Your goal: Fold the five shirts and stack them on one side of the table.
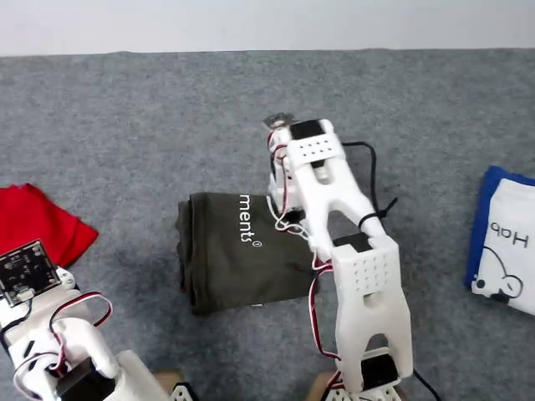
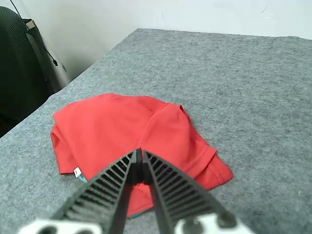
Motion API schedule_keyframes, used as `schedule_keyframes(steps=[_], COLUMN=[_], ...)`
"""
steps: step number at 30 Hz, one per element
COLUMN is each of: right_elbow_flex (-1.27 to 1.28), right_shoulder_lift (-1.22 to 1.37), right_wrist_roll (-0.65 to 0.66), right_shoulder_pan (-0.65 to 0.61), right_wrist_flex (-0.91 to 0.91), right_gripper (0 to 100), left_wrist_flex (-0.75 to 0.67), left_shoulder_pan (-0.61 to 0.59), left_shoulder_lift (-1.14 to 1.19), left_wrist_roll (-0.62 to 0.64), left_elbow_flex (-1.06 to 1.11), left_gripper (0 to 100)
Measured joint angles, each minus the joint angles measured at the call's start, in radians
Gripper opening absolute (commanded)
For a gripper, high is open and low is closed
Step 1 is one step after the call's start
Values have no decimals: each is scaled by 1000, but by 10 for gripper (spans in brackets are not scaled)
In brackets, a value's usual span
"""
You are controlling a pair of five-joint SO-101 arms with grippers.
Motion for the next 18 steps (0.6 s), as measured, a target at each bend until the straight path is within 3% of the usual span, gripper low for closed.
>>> schedule_keyframes(steps=[4,11,18], right_elbow_flex=[-2,-35,-296], right_shoulder_lift=[15,20,54], right_wrist_roll=[20,138,302], right_shoulder_pan=[-3,2,29], right_wrist_flex=[-2,-11,-23], right_gripper=[3,10,10], left_wrist_flex=[0,0,0], left_shoulder_pan=[0,0,0], left_shoulder_lift=[0,0,0], left_wrist_roll=[0,0,0], left_elbow_flex=[0,0,0], left_gripper=[7,7,7])
